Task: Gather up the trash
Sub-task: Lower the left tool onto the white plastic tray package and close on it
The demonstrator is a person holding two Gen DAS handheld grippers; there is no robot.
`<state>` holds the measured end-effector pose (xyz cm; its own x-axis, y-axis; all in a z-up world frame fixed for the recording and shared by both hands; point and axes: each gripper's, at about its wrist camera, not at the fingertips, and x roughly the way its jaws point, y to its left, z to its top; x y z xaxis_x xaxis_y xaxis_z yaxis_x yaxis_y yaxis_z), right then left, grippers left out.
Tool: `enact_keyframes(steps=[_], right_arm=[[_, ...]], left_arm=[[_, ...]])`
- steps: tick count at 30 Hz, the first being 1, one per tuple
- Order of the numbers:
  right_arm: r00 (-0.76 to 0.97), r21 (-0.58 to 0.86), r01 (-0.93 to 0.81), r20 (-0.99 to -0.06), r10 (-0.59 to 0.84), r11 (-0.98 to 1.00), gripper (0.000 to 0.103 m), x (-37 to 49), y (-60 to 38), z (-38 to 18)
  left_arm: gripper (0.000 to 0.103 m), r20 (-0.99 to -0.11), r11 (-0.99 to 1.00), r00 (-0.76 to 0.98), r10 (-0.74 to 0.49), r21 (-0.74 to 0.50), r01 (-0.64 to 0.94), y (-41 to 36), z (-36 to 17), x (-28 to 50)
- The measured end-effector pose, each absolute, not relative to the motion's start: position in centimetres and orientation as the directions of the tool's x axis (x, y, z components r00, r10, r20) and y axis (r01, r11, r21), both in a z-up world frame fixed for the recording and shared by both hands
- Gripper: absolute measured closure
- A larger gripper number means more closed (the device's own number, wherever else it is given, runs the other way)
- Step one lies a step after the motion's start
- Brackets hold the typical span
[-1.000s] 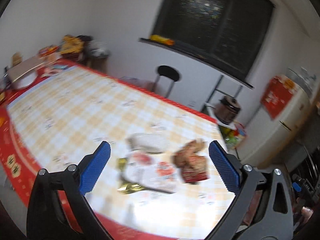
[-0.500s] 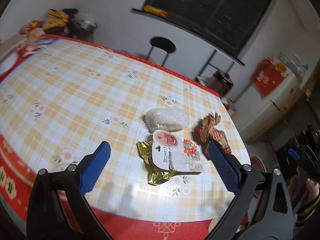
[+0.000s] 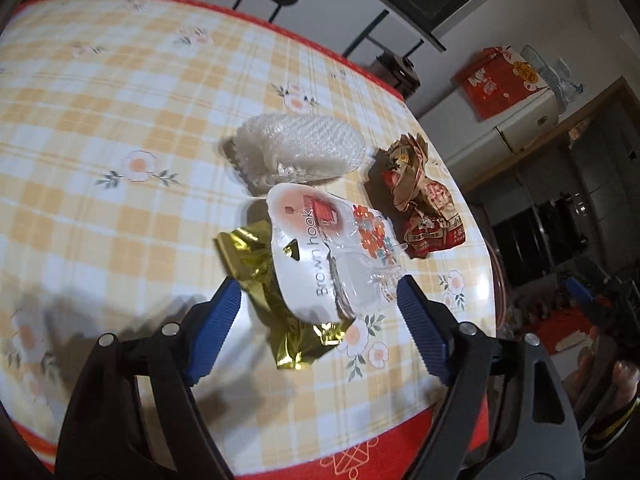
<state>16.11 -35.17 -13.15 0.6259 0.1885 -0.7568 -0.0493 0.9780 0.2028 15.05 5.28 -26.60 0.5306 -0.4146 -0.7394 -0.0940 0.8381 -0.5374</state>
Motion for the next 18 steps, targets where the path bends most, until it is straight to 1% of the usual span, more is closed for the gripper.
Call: enact_keyframes(steps=[8, 13, 18], right_arm=[[0.604, 0.183, -0.041, -0.779, 0.171, 0.982, 0.005, 17.4, -33.7, -14.0], [0.595, 0.193, -0.036, -0.784, 0.176, 0.981, 0.005, 18.4, -32.9, -14.6], [0.583, 0.172, -0.053, -0.794, 0.171, 0.984, 0.005, 18.9, -32.0, -15.1]], left_arm=[[0.024, -0.739, 0.830, 0.505, -0.446, -0.552, -0.075, 5.0, -28.2, 19.2], [0.024, -0.772, 0.880, 0.487, -0.408, -0.475, -0.017, 3.9, -28.5, 21.4], [0.024, -0.794, 0.897, 0.460, -0.397, -0.443, 0.009, 3.5, -29.8, 22.9]])
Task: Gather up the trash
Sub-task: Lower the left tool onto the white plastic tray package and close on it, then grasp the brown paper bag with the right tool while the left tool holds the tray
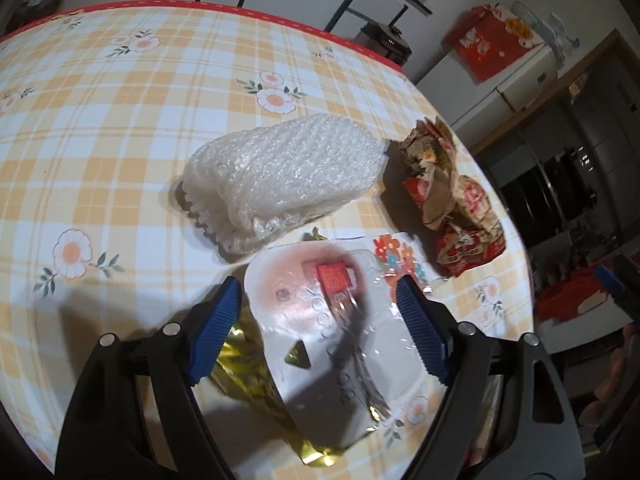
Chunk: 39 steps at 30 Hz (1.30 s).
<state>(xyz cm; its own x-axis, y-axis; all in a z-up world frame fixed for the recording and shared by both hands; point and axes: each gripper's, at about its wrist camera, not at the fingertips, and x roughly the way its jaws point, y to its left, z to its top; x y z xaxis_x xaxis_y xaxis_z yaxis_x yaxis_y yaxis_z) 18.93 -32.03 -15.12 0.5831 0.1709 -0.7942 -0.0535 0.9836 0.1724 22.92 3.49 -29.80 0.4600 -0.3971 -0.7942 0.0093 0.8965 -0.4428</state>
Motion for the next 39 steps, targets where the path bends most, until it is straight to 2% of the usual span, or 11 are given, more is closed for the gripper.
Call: enact_keyframes(steps=[7, 13, 17, 21, 27, 33, 39], right_arm=[[0.557, 0.175, -0.032, -0.814, 0.163, 0.984, 0.005, 19.8, -32.2, -16.5], [0.548, 0.180, -0.047, -0.818, 0.176, 0.983, 0.005, 20.7, -31.6, -17.3], [0.543, 0.182, -0.063, -0.819, 0.187, 0.981, 0.005, 21.3, -31.0, -17.6], [0.537, 0.178, -0.083, -0.821, 0.195, 0.980, 0.005, 22.1, -30.4, -17.8], [0.551, 0.131, -0.145, -0.812, 0.191, 0.981, 0.005, 24.3, -28.6, -18.3], [0.567, -0.007, -0.273, -0.809, 0.155, 0.962, 0.005, 28.3, -24.9, -20.0], [0.538, -0.170, -0.435, -0.836, 0.104, 0.884, 0.005, 30.4, -19.9, -23.2]], left_arm=[[0.025, -0.804, 0.902, 0.433, -0.408, -0.429, 0.052, 2.9, -30.4, 23.5], [0.048, -0.803, 0.907, 0.443, -0.399, -0.417, 0.061, 3.3, -29.6, 23.5], [0.080, -0.772, 0.900, 0.483, -0.414, -0.427, 0.090, 3.8, -27.7, 22.6], [0.090, -0.723, 0.887, 0.530, -0.443, -0.440, 0.141, 4.1, -25.2, 20.9], [0.097, -0.658, 0.861, 0.588, -0.471, -0.489, 0.142, 5.1, -22.4, 18.7], [0.098, -0.580, 0.841, 0.674, -0.458, -0.528, 0.118, 7.5, -18.7, 16.8], [0.098, -0.547, 0.848, 0.723, -0.422, -0.520, 0.102, 9.1, -16.4, 15.4]])
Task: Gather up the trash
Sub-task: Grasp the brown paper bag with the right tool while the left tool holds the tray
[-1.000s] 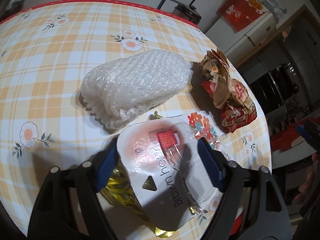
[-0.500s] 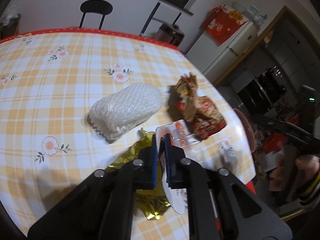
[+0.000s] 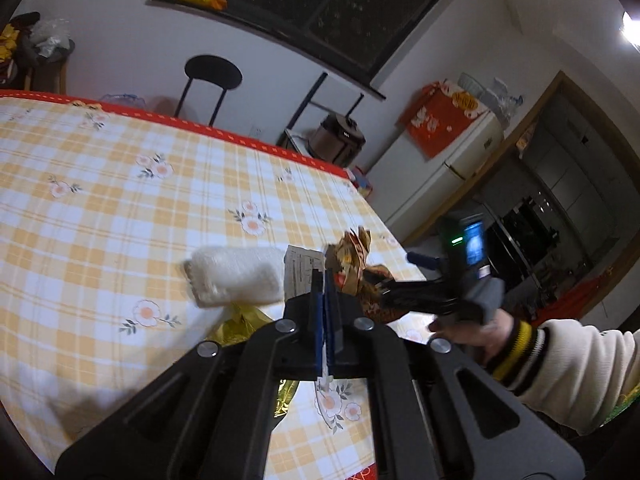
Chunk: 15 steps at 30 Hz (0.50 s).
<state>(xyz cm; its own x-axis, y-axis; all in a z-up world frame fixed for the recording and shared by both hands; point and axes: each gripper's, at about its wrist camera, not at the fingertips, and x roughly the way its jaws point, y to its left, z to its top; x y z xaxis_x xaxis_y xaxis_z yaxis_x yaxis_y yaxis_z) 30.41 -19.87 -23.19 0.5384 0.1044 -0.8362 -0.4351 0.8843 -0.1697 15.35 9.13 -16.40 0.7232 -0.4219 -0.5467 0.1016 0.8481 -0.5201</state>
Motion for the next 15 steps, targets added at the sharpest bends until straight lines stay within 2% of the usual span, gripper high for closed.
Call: enact_keyframes(steps=[5, 9, 15], right_arm=[[0.480, -0.235, -0.478, -0.877, 0.027, 0.846, 0.005, 31.1, -18.3, -25.8], [0.463, -0.242, -0.441, -0.886, -0.012, 0.864, 0.007, 30.6, -18.8, -26.2], [0.466, -0.140, -0.423, -0.881, 0.083, 0.895, 0.013, 28.3, -19.9, -23.9]], left_arm=[[0.098, -0.540, 0.852, 0.747, -0.388, -0.519, 0.068, 10.3, -15.9, 14.2], [0.098, -0.549, 0.859, 0.755, -0.358, -0.510, 0.037, 11.1, -16.0, 13.6], [0.098, -0.552, 0.863, 0.767, -0.327, -0.505, 0.004, 12.1, -16.0, 12.8]])
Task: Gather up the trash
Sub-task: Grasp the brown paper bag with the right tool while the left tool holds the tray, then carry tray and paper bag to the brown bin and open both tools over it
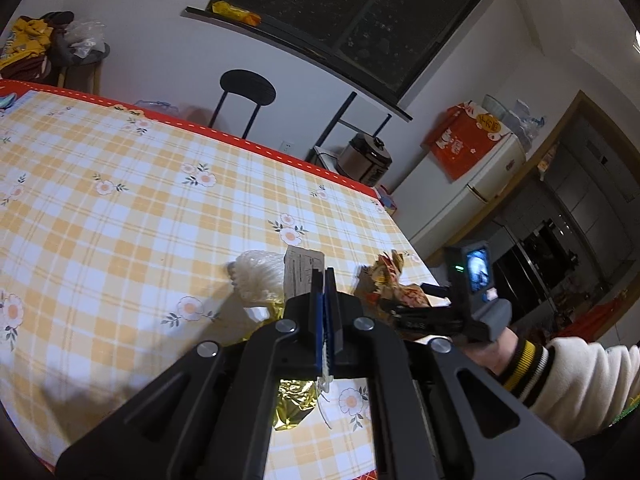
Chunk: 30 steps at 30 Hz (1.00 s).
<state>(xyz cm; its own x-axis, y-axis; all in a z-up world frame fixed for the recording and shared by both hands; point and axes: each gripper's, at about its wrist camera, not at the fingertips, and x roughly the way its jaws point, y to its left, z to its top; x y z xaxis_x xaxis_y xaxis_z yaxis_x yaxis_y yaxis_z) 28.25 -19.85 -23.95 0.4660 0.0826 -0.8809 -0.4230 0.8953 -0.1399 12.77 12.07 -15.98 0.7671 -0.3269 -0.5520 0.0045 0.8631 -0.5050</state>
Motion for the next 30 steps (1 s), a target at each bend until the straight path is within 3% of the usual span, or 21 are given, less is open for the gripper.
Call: enact_keyframes(steps=[15, 30], right_arm=[[0.566, 0.038, -0.368, -0.784, 0.256, 0.929, 0.013, 22.5, -24.5, -17.6], [0.659, 0.086, -0.262, -0.712, 0.244, 0.961, 0.013, 21.9, -37.4, -14.6]], left_arm=[[0.098, -0.533, 0.882, 0.789, -0.305, -0.471, 0.023, 10.7, -13.8, 11.3], [0.098, -0.501, 0.906, 0.833, -0.236, -0.424, 0.001, 4.3, -10.1, 10.7]])
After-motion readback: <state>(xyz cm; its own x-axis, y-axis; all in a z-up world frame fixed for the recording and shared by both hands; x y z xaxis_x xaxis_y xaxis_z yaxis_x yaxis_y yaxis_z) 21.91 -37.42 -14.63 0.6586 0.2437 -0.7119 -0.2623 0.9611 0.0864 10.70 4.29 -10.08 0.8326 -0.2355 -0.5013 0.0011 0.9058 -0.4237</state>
